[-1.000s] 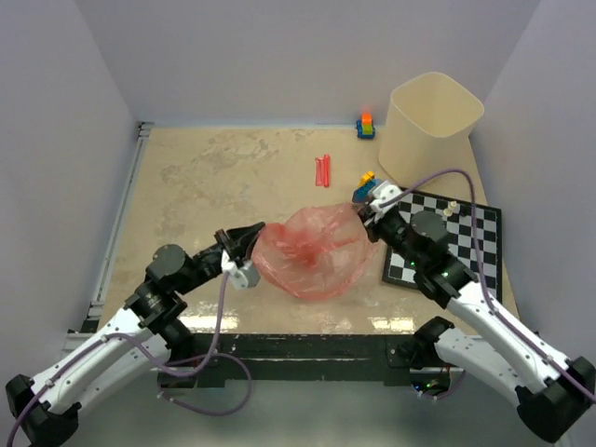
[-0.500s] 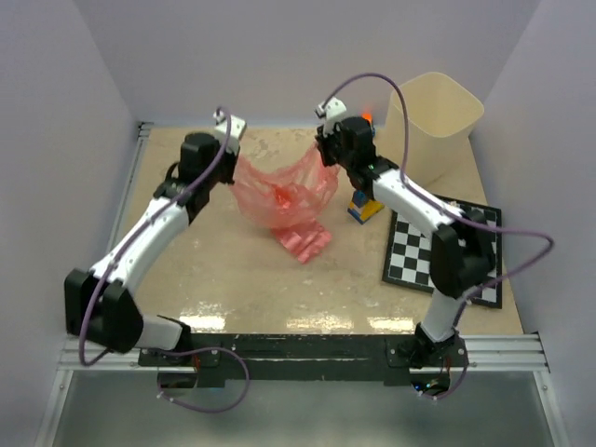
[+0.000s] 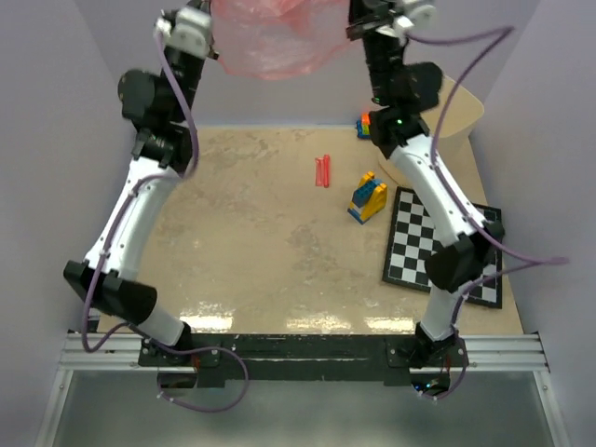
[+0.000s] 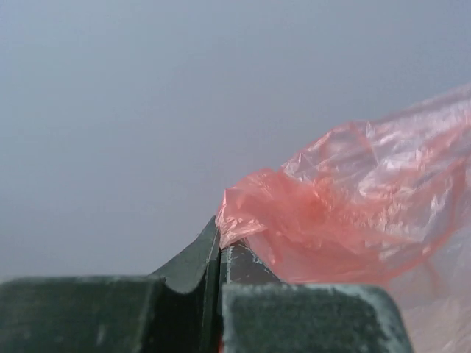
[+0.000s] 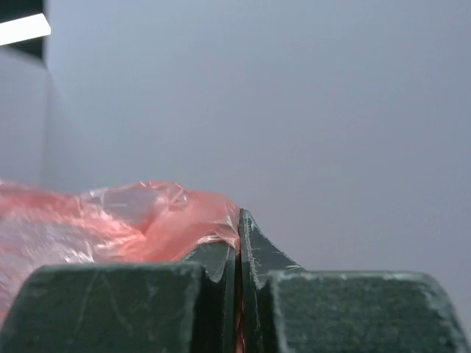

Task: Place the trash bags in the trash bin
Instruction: Unfold the trash bag at the center of the board.

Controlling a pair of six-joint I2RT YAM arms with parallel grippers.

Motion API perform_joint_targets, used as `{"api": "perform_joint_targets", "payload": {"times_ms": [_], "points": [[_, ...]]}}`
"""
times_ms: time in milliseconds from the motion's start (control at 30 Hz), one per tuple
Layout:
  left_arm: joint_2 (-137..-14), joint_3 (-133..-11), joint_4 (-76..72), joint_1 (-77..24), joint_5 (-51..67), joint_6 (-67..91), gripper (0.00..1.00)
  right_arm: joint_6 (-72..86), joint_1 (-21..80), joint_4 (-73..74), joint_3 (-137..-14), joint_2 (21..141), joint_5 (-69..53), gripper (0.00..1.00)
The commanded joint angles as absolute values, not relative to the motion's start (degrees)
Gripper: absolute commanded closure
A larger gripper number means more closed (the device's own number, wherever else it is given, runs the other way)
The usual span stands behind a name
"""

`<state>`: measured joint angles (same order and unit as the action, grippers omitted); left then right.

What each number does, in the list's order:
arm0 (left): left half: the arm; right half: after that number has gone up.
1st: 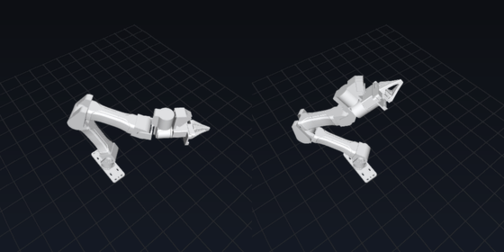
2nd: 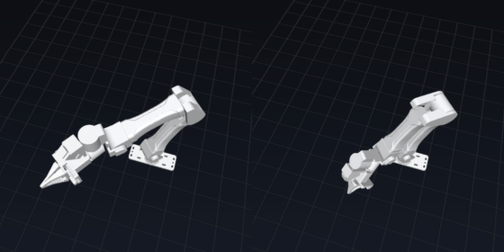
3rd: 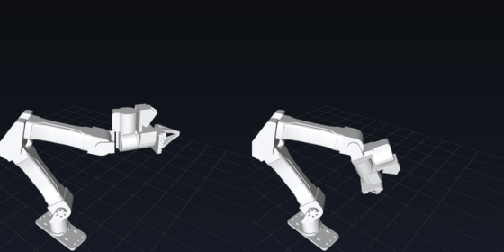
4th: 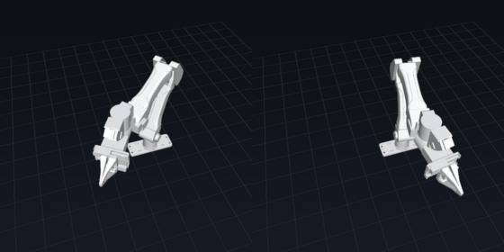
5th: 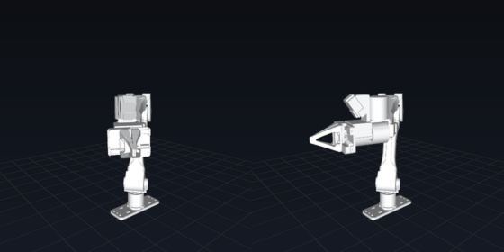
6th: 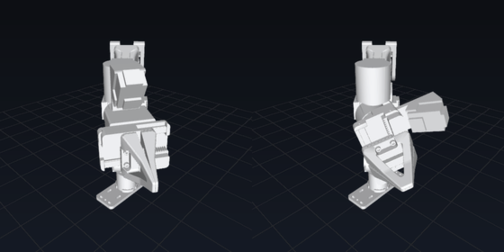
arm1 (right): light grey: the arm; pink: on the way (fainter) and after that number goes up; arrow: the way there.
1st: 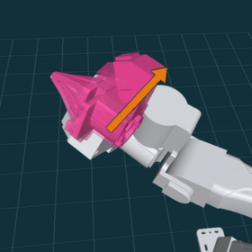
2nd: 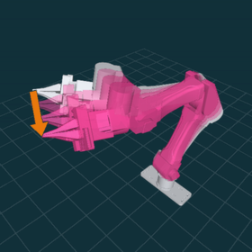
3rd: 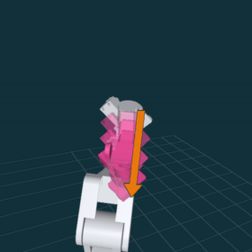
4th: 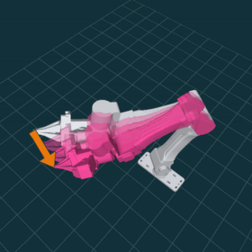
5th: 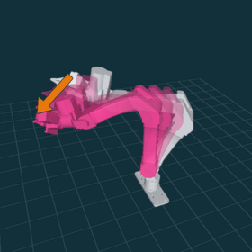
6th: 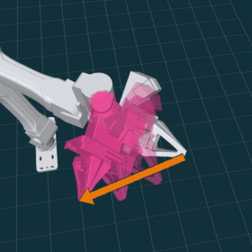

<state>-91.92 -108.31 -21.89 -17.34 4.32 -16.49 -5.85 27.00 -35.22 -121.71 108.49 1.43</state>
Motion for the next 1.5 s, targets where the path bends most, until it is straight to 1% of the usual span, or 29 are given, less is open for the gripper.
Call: {"api": "perform_joint_targets", "payload": {"times_ms": [0,67,133,167,200,233,267,300,333,367,400,467,533,733,800,867,933,1000,1100,1167,1233,1333,1367,1400,1467], "points": [[-87.4,-92.5,-57.8,-26.8,17.0,-43.6,1.00,-12.6,30.5,-60.1,-111.6,100.6,-4.7,1.00],[-85.0,-79.7,-64.4,-29.2,20.6,-48.1,1.00,-17.7,31.9,-60.6,-99.6,97.4,-5.0,1.00],[-79.8,-61.8,-67.8,-32.1,20.4,-52.8,1.00,-21.0,32.3,-53.5,-81.8,91.7,-2.2,1.00],[-75.1,-47.5,-65.8,-33.6,20.8,-55.7,1.00,-21.0,32.3,-46.0,-73.5,88.0,-0.9,1.00],[-69.8,-38.1,-61.1,-35.5,22.0,-58.3,1.00,-21.5,32.3,-37.3,-64.4,82.8,-3.1,1.00],[-61.3,-28.6,-53.9,-36.6,25.3,-62.2,1.00,-23.9,32.3,-24.9,-58.3,76.8,-8.2,1.00],[-49.4,-22.3,-42.0,-37.5,30.8,-66.5,1.00,-26.3,32.3,-12.7,-53.3,70.6,-13.6,1.00],[-39.6,-19.5,-30.3,-37.6,35.3,-70.2,1.00,-26.4,32.3,-5.9,-49.3,62.7,-16.8,1.00],[-31.8,-17.4,-25.9,-38.0,37.4,-67.7,1.00,-25.2,32.4,-0.5,-46.9,54.4,-19.0,1.00],[-27.0,-16.8,-22.4,-38.1,37.0,-64.2,1.00,-23.5,32.4,2.3,-45.0,47.9,-19.8,1.00],[-23.3,-17.5,-17.5,-38.3,36.9,-62.6,1.00,-21.0,32.4,3.6,-44.3,41.2,-19.9,1.00],[-21.2,-20.1,-6.9,-38.3,36.6,-62.9,1.00,-19.1,32.4,4.1,-44.5,34.7,-19.6,1.00],[-22.5,-23.5,-2.5,-38.3,33.2,-60.3,1.00,-17.9,32.3,5.1,-47.5,36.6,-17.4,1.00],[-37.1,-37.3,3.9,-38.2,12.2,-37.5,1.00,-11.9,32.3,7.4,-59.1,57.7,-9.8,1.00],[-41.6,-41.2,4.0,-38.1,3.6,-31.5,1.00,-10.5,32.3,4.8,-60.6,61.9,-9.0,1.00],[-44.7,-42.1,0.9,-37.9,-2.5,-28.4,1.00,-9.1,32.2,0.4,-60.9,65.4,-7.1,1.00],[-46.8,-41.9,-3.1,-37.3,-5.3,-28.2,1.00,-9.1,32.2,-4.1,-62.0,70.0,-5.7,1.00],[-50.2,-42.5,-4.7,-35.1,-5.5,-28.1,1.00,-10.2,31.6,-7.1,-64.4,75.9,-4.1,1.00],[-59.2,-47.1,-6.4,-27.2,-5.3,-25.1,1.00,-11.5,29.6,-11.0,-71.3,87.1,-0.2,1.00],[-66.5,-54.3,-6.8,-21.5,-6.1,-21.5,1.00,-12.4,28.0,-12.9,-79.2,94.5,1.1,1.00],[-74.1,-65.1,-6.1,-17.9,-6.6,-18.2,1.00,-12.0,26.7,-13.3,-91.7,101.7,2.5,1.00],[-85.1,-87.2,-3.5,-15.6,-4.0,-15.2,1.00,-12.0,26.0,-12.0,-114.4,112.9,2.7,1.00],[-88.8,-96.1,-2.3,-15.5,-2.6,-15.0,1.00,-12.0,26.1,-12.3,-126.2,116.0,2.6,1.00],[-91.9,-103.9,-1.2,-15.6,-1.6,-14.9,1.00,-11.3,26.1,-13.1,-135.2,118.2,2.4,1.00],[-97.7,-121.6,-0.1,-15.6,3.2,-13.5,1.00,-9.9,26.3,-18.4,-147.2,120.5,0.8,1.00]]}}
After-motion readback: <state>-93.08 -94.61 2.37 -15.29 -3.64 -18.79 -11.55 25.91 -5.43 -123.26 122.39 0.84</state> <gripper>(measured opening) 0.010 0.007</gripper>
